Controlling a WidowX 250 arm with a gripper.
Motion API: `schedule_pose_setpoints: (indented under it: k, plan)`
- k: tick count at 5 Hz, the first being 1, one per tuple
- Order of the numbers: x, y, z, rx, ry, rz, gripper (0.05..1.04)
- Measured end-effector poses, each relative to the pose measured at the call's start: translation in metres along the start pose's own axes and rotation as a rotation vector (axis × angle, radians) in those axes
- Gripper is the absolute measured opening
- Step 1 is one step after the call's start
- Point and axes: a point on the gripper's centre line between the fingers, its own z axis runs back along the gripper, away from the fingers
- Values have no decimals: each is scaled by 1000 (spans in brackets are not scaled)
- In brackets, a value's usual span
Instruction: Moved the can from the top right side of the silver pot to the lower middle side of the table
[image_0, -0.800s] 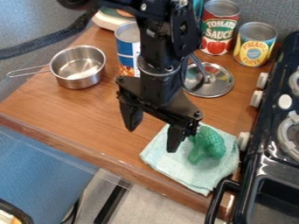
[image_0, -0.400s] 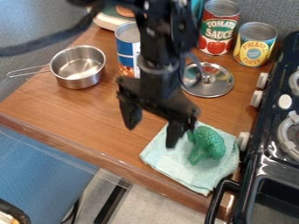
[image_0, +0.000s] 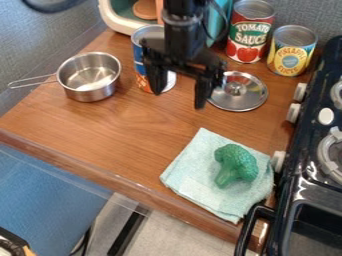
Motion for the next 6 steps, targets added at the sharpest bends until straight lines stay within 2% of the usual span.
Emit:
schedule_pose_setpoints:
  k: [1,2,3,5,6]
  plan:
    - [41,21,2,3,-46,38,1001]
    - [74,34,14,-2,-101,67,1001]
    - [92,49,23,6,-120,99,1001]
    - [105,78,-3,33,-79,145,1001]
    - [115,82,-9,41,-83,150,1001]
